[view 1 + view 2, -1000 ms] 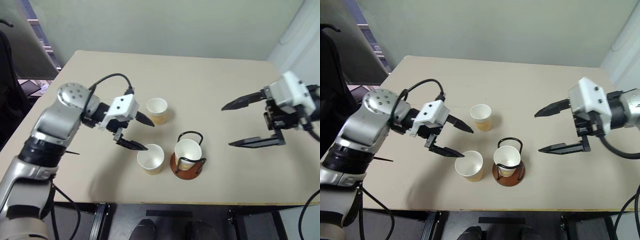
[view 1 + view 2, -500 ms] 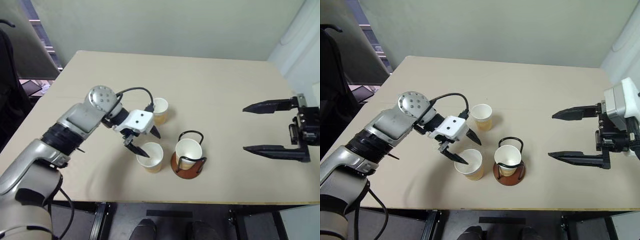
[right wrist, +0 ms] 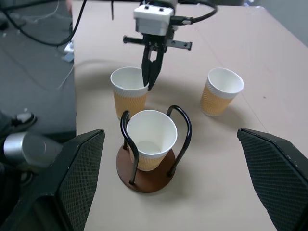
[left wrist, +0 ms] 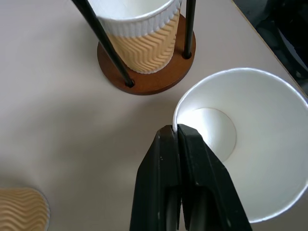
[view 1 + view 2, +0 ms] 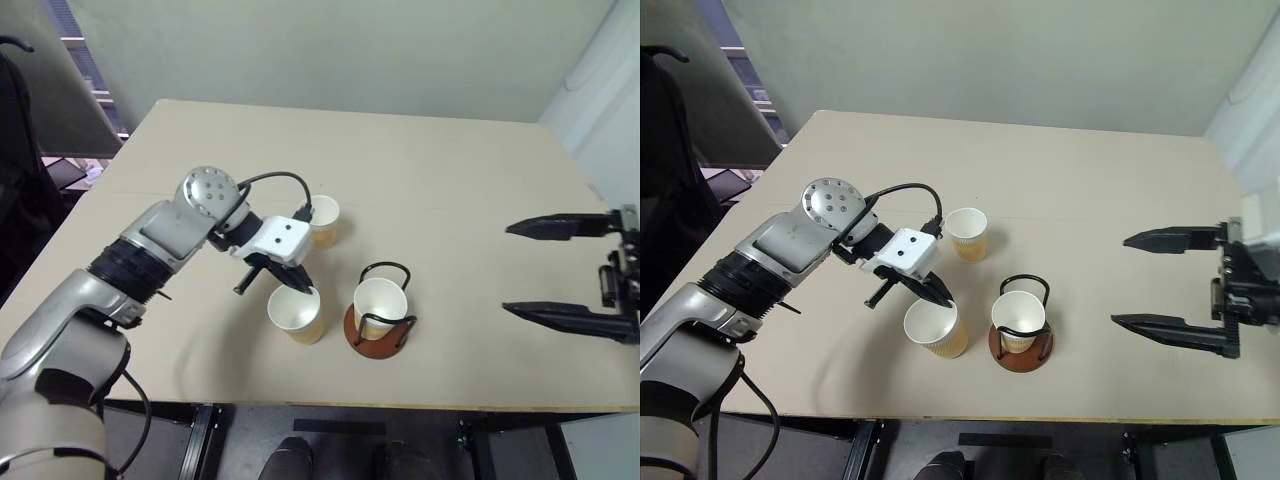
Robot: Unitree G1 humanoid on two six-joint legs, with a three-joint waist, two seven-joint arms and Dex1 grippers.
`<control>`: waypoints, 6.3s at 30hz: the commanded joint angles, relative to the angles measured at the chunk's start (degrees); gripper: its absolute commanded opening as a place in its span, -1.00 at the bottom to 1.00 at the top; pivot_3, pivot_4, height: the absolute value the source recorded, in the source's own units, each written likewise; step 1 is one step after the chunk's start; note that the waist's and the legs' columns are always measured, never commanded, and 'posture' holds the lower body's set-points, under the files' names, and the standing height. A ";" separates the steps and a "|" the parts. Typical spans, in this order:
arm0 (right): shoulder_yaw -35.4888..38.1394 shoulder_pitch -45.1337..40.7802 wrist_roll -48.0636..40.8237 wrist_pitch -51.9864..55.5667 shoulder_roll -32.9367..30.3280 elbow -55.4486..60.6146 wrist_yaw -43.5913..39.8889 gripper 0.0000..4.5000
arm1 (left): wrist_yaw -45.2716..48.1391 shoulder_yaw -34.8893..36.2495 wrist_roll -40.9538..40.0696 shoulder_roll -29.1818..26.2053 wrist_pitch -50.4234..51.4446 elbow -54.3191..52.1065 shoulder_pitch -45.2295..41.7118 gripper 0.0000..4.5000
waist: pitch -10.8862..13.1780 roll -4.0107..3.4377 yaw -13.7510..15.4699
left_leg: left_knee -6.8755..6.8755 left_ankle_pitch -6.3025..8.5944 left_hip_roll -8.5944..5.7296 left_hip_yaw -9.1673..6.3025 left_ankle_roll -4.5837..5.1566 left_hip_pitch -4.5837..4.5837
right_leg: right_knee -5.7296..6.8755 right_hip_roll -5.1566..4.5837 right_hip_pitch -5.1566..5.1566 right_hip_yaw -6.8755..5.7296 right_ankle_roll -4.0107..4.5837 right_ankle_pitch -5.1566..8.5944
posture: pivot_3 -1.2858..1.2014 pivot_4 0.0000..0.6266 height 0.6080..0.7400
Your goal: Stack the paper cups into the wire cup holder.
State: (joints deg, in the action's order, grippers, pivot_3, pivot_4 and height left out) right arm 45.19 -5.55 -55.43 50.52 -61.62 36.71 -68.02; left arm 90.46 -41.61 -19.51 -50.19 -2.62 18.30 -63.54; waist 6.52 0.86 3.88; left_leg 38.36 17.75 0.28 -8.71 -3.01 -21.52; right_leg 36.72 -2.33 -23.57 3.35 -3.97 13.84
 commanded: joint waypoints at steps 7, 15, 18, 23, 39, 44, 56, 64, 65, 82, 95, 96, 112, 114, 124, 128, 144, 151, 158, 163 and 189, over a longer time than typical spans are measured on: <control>4.69 7.98 -1.90 -3.33 5.73 4.57 6.95 1.00 | 2.04 3.94 -6.57 -1.69 0.83 0.70 -3.92 -0.98 | 0.02 -0.02 -0.55 | 0.21 0.01 -0.07 0.12 0.13 0.11 | -0.07 -0.06 0.03 0.11 -0.04 -0.02 | 0.03 -0.52 1.00; 4.54 9.29 -1.05 -6.14 3.99 2.61 6.35 1.00 | 2.04 2.40 -17.06 -4.14 0.41 5.36 -18.03 -0.98 | 0.04 0.01 -0.57 | 0.29 0.08 -0.10 0.01 0.24 0.05 | -0.12 -0.08 0.04 0.12 -0.04 -0.02 | 0.03 -0.52 1.00; 3.89 9.40 -0.95 -6.98 3.68 2.30 6.71 1.00 | 2.04 1.24 -20.24 -2.99 -0.33 7.52 -22.34 -0.98 | 0.04 0.01 -0.51 | 0.26 0.10 -0.12 -0.01 0.27 -0.09 | -0.38 -0.10 0.01 0.10 -0.08 -0.04 | 0.03 -0.52 1.00; 1.33 8.67 -0.31 -7.98 3.20 2.39 8.47 1.00 | 2.04 -2.18 -25.01 1.91 -1.05 9.66 -26.91 -0.98 | 0.04 0.01 -0.27 | 0.35 0.12 -0.16 -0.15 0.33 -0.36 | -0.68 -0.15 -0.01 0.09 -0.33 -0.19 | 0.03 -0.52 1.00; 3.91 11.12 -1.77 -6.88 2.15 5.37 11.82 1.00 | 2.04 -15.12 -26.30 9.97 -5.11 9.62 -30.02 -0.98 | 0.05 0.00 0.20 | 0.66 0.18 -0.25 0.43 0.47 -0.52 | -0.65 -0.23 0.04 0.14 -0.66 -0.37 | 0.03 -0.52 1.00; 4.83 12.20 -2.03 -6.95 2.37 5.86 12.38 1.00 | 2.04 -17.59 -24.24 11.11 -6.66 9.57 -29.95 -0.98 | 0.05 0.00 0.27 | 0.72 0.19 -0.26 0.42 0.49 -0.52 | -0.65 -0.23 0.08 0.14 -0.68 -0.38 | 0.03 -0.52 1.00; 5.31 13.88 -2.63 -7.17 2.97 7.20 14.50 1.00 | 2.04 -17.17 -18.83 14.77 -8.05 12.91 -28.73 -0.98 | 0.05 0.00 0.58 | 0.77 0.21 -0.27 0.52 0.51 -0.53 | -0.62 -0.20 0.11 0.14 -0.72 -0.40 | 0.03 -0.52 1.00; 4.35 13.91 -2.18 -7.63 2.92 7.36 15.55 1.00 | 2.04 -16.86 -19.04 15.52 -8.35 13.34 -28.41 0.06 | 0.05 0.00 0.58 | 0.79 0.21 -0.27 0.52 0.53 -0.53 | -0.62 -0.21 0.12 0.16 -0.74 -0.42 | 0.03 -0.52 1.00; 4.28 13.88 -2.18 -7.66 2.87 7.32 15.60 1.00 | 2.04 -16.61 -18.71 15.86 -8.66 13.84 -28.36 0.22 | 0.05 0.00 0.59 | 0.80 0.21 -0.27 0.53 0.53 -0.53 | -0.62 -0.21 0.12 0.16 -0.74 -0.42 | 0.03 -0.52 1.00; 0.53 12.24 0.55 -9.91 1.52 4.07 13.90 1.00 | -6.88 6.08 9.32 18.29 -12.96 52.67 -26.03 0.66 | 0.02 -0.07 0.23 | 0.84 0.24 -0.21 0.80 0.60 -0.46 | -0.76 -0.15 0.05 0.34 -0.83 -0.42 | 0.03 -0.52 1.00; 0.26 11.37 1.29 -9.73 0.76 3.61 13.02 1.00 | -6.92 15.87 21.48 22.50 -11.56 54.81 -20.24 0.66 | 0.03 -0.05 1.63 | 1.28 0.18 -0.42 0.69 0.77 -0.80 | -0.78 -0.19 -0.02 0.29 -1.05 -0.51 | 0.03 -0.52 1.00; 0.58 11.55 1.18 -9.57 0.80 3.80 13.03 1.00 | -7.68 15.90 22.68 22.61 -11.97 54.93 -19.80 0.66 | 0.03 -0.05 1.59 | 1.31 0.18 -0.41 0.71 0.78 -0.80 | -0.78 -0.14 -0.03 0.29 -1.06 -0.51 | 0.03 -0.52 1.00; 3.59 13.83 0.84 -8.66 1.13 4.90 13.02 1.00 | -13.30 20.73 30.43 25.10 -13.14 55.77 -18.76 -0.98 | 0.03 -0.05 1.55 | 1.57 0.27 -0.45 1.06 0.94 -0.72 | -0.76 -0.13 -0.02 0.20 -1.16 -0.50 | 0.03 -0.52 1.00; 3.36 13.71 1.03 -8.79 1.07 4.71 12.99 1.00 | -13.46 21.04 31.17 24.79 -13.42 55.81 -18.83 -0.98 | 0.03 -0.05 1.55 | 1.59 0.27 -0.45 1.07 0.96 -0.71 | -0.76 -0.13 -0.02 0.20 -1.16 -0.50 | 0.03 -0.52 1.00; 2.51 12.67 2.23 -9.56 0.26 2.86 12.00 1.00 | -4.60 29.35 25.37 23.82 -11.83 53.64 -25.52 -0.98 | 0.04 -0.03 1.56 | 1.60 0.28 -0.45 1.08 0.97 -0.74 | -0.76 -0.13 -0.06 0.21 -1.17 -0.51 | 0.03 -0.52 1.00; 2.08 12.30 3.17 -10.12 -0.05 1.91 11.47 1.00 | 1.93 27.26 13.13 22.13 -8.07 46.45 -28.10 -0.98 | 0.04 -0.03 1.53 | 1.60 0.34 -0.49 1.10 1.07 -0.80 | -0.82 -0.16 -0.08 0.26 -1.17 -0.51 | 0.03 -0.52 1.00; 3.59 12.56 3.38 -8.97 0.21 2.90 11.06 1.00 | 2.04 -10.27 -30.32 1.99 -3.29 -2.55 -24.24 -0.98 | 0.01 -0.14 0.63 | 1.67 0.38 -0.49 0.90 1.18 -0.30 | -0.58 -0.50 0.25 0.92 -1.28 -0.56 | 0.03 -0.52 1.00; 6.45 14.74 3.13 -8.77 0.97 3.58 10.19 1.00 | 2.04 -14.27 -26.74 5.12 -6.49 1.34 -25.37 -0.98 | 0.01 -0.14 0.32 | 1.70 0.49 -0.55 1.10 1.35 -0.39 | -0.70 -0.49 0.12 1.18 -1.30 -0.57 | 0.03 -0.52 1.00; 5.07 14.85 3.46 -9.06 1.05 4.16 11.57 1.00 | 2.04 -18.74 -28.82 2.60 -8.56 -1.33 -25.85 -0.98 | 0.02 -0.16 0.29 | 1.60 0.57 -0.54 1.15 1.40 -0.48 | -0.79 -0.49 0.05 1.28 -1.36 -0.61 | 0.03 -0.52 1.00; 3.77 14.38 3.54 -8.90 0.97 4.88 13.13 1.00 | 2.04 -19.15 -26.19 4.66 -11.49 2.13 -25.14 -0.98 | 0.02 -0.16 0.30 | 1.65 0.60 -0.56 1.15 1.44 -0.43 | -0.81 -0.51 0.07 1.29 -1.36 -0.61 | 0.03 -0.52 1.00; -14.94 5.83 14.50 -16.67 -4.47 -14.05 5.21 1.00 | 0.50 20.55 -26.77 -5.97 18.81 -0.25 2.08 0.98 | -0.17 -0.65 -1.54 | 1.56 0.62 -0.41 1.54 1.40 -0.40 | -0.75 -0.08 -0.21 1.36 -1.54 -0.67 | 0.03 -0.52 1.00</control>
State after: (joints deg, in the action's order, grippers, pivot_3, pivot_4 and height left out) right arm 30.14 1.26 -42.41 35.97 -64.80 24.69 -60.96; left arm 90.68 -26.03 -45.06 -53.88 12.51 20.56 -62.90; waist 6.35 0.21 2.34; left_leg 39.91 18.38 -0.14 -7.17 -1.62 -21.93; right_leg 35.95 -2.41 -23.90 4.72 -5.50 13.16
